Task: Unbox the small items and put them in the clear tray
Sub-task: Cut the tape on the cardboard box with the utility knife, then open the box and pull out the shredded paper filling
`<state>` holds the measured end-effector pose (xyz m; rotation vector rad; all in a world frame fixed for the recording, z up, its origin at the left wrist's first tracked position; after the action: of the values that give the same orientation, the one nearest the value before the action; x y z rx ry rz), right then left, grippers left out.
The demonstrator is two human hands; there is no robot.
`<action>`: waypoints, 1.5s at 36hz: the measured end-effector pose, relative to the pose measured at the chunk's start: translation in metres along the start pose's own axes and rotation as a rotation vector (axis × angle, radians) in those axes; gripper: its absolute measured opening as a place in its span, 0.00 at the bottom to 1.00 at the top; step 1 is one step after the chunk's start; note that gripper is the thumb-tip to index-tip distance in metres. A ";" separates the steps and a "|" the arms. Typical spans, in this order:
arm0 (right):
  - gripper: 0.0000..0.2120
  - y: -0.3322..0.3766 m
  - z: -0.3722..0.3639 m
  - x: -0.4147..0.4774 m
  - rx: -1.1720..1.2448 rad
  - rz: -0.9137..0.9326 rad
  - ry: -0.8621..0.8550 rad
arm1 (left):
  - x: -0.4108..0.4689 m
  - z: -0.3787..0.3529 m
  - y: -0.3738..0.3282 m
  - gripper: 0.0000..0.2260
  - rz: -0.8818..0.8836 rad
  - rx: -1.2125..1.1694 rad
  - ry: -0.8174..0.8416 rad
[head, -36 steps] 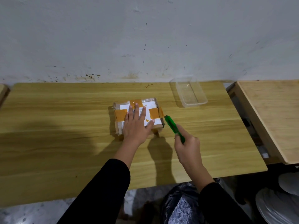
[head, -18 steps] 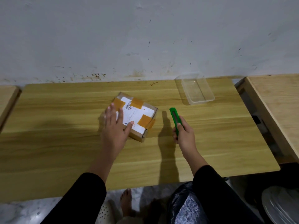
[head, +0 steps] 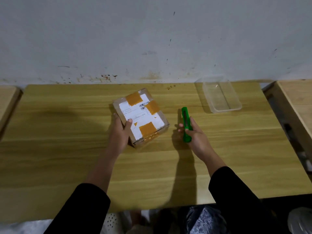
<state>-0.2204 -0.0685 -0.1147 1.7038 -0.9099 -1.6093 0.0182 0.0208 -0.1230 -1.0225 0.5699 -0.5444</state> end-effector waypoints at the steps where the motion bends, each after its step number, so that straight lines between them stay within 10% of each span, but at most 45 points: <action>1: 0.28 0.001 -0.001 0.007 -0.042 0.018 -0.043 | 0.006 0.001 -0.001 0.22 -0.007 0.003 0.022; 32: 0.16 0.040 -0.037 0.094 -0.496 0.436 -0.631 | 0.055 -0.003 -0.009 0.27 -0.012 0.049 0.126; 47: 0.16 0.062 -0.058 0.079 -0.682 0.761 -0.515 | 0.025 -0.001 -0.028 0.24 -0.109 0.108 -0.015; 54: 0.14 0.063 -0.111 0.069 -0.603 0.655 0.015 | 0.050 0.022 -0.029 0.22 -0.250 0.189 0.150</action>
<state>-0.1130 -0.1636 -0.0948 0.8757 -0.7573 -1.2378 0.0650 -0.0104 -0.0968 -0.8827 0.5139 -0.8853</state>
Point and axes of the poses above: each hand's wrist, its own x-axis towards the middle knuckle, its own z-axis out of the back of the hand, y = z × x, the point moved 4 cm from there along x, towards the middle knuckle, and after that the axes turned 14 degrees about -y, right-handed, at the moved point
